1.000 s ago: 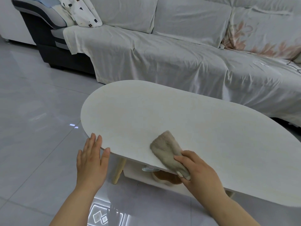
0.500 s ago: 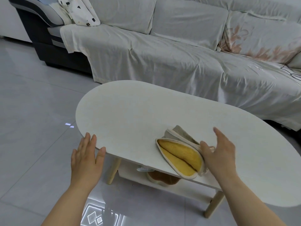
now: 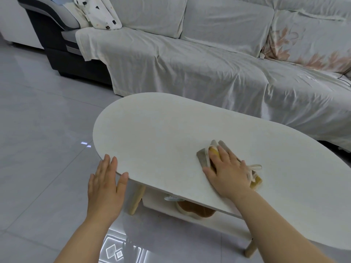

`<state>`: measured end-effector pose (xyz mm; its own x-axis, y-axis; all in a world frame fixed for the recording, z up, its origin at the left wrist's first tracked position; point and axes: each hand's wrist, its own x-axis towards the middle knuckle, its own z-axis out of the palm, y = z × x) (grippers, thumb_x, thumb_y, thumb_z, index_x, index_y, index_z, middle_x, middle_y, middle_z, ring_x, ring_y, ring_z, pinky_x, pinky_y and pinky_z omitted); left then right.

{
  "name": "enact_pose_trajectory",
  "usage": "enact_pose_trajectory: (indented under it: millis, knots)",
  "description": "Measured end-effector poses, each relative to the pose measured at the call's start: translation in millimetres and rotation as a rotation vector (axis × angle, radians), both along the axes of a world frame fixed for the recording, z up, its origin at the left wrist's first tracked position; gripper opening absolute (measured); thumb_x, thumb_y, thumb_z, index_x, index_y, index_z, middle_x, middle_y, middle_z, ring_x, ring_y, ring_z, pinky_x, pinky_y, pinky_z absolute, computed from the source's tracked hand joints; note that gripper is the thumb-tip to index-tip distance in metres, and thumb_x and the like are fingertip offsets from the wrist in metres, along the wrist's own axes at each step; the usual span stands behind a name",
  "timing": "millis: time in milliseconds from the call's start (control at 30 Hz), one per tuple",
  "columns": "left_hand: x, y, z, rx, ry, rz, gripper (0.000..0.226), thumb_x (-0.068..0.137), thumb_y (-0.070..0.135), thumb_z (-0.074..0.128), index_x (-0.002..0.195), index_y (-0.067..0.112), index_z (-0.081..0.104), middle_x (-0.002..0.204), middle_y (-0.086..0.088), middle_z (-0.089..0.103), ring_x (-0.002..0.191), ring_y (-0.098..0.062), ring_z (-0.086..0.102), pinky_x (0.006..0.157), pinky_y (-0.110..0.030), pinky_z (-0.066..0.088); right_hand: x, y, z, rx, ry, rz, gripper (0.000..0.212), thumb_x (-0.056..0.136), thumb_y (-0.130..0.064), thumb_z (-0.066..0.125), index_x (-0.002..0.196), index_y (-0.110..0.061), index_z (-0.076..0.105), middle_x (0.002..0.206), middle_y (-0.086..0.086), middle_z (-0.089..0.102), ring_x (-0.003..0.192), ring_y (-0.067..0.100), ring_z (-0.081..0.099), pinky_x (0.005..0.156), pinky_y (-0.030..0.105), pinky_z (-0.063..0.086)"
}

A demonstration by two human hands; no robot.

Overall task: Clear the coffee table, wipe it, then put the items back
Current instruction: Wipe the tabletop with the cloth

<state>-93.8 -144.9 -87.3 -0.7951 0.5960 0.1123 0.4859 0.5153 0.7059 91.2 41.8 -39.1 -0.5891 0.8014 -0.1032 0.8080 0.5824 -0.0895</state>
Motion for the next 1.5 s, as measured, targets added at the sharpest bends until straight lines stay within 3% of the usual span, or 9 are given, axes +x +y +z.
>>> enact_pose_trajectory:
  millis: [300,500,600,800,900,1167,1267,1400,1500]
  knots:
    - [0.3,0.3,-0.6,0.017,0.005,0.007,0.049,0.093,0.024,0.033,0.14,0.016,0.022,0.154,-0.002,0.012,0.142,-0.016,0.009,0.115,-0.036,0.0,-66.2,-59.8,-10.7,-0.007,0.039,0.549,0.047,0.094,-0.038,0.03,0.14,-0.041,0.02,0.158,-0.008,0.006,0.144,0.023,0.004,0.114,0.052,0.001]
    - [-5.5,-2.3,-3.5,0.028,0.057,0.009,0.045,0.092,0.025,0.035,0.137,0.016,0.031,0.152,-0.001,0.02,0.141,-0.014,0.013,0.115,-0.035,0.001,-9.4,35.3,4.4,0.04,-0.135,0.033,0.053,0.094,-0.046,0.024,0.143,-0.038,0.006,0.157,-0.011,0.0,0.143,0.018,0.008,0.11,0.055,0.021]
    - [-9.3,-0.3,-4.1,0.044,0.06,0.033,0.043,0.09,0.025,0.041,0.132,0.014,0.039,0.151,-0.002,0.025,0.141,-0.017,0.016,0.115,-0.035,0.002,-23.0,33.7,3.4,0.083,-0.09,0.05,0.05,0.095,-0.041,0.024,0.143,-0.037,0.012,0.157,-0.011,0.007,0.143,0.018,0.01,0.112,0.049,0.024]
    - [-9.7,6.7,-10.8,0.153,-0.044,0.083,0.066,0.09,0.03,0.044,0.142,0.015,0.006,0.154,0.001,0.008,0.141,-0.013,0.011,0.113,-0.028,-0.001,-120.5,-26.8,-4.0,0.071,0.006,0.654,0.046,0.095,-0.039,0.03,0.14,-0.041,0.023,0.157,-0.009,0.008,0.144,0.021,0.009,0.112,0.05,0.014]
    - [-12.2,8.6,-12.4,0.181,-0.058,0.065,0.069,0.088,0.024,0.046,0.142,0.016,0.004,0.153,0.006,0.003,0.133,0.002,0.007,0.112,-0.025,-0.002,-147.5,-42.8,-6.7,0.027,0.016,0.88,0.045,0.094,-0.04,0.031,0.139,-0.039,0.028,0.157,-0.006,0.014,0.143,0.023,0.012,0.111,0.055,0.011]
    - [-13.4,3.0,-8.4,0.17,-0.105,0.005,0.066,0.089,0.028,0.045,0.142,0.02,0.006,0.136,0.022,-0.009,0.127,0.005,0.003,0.118,-0.035,0.003,-65.5,50.1,8.8,0.046,-0.021,0.106,0.049,0.096,-0.038,0.028,0.143,-0.036,0.015,0.157,-0.012,0.006,0.143,0.015,0.011,0.107,0.047,0.027]
    - [-13.1,2.7,-5.4,0.149,-0.103,0.007,0.065,0.089,0.027,0.044,0.142,0.018,0.007,0.14,0.019,-0.007,0.138,-0.005,0.005,0.118,-0.036,0.004,-62.4,8.3,6.3,0.07,0.059,0.226,0.045,0.094,-0.035,0.031,0.139,-0.04,0.027,0.156,-0.011,0.015,0.142,0.014,0.017,0.107,0.042,0.028]
    - [-12.4,4.5,-4.3,0.115,-0.108,0.022,0.064,0.09,0.026,0.043,0.142,0.017,0.007,0.154,0.005,-0.002,0.142,-0.013,0.004,0.116,-0.034,0.0,-65.6,-57.1,4.1,0.135,0.087,0.635,0.04,0.083,-0.037,0.036,0.115,-0.04,0.059,0.132,-0.007,0.057,0.118,0.023,0.057,0.088,0.047,0.05]
    - [-13.9,3.0,-4.8,0.107,-0.107,0.027,0.064,0.09,0.027,0.044,0.142,0.018,0.009,0.154,0.004,0.0,0.142,-0.013,0.004,0.115,-0.033,-0.002,-53.7,-31.6,4.6,-0.009,-0.036,0.617,0.043,0.094,-0.037,0.034,0.137,-0.041,0.031,0.155,-0.009,0.02,0.143,0.017,0.016,0.112,0.048,0.018]
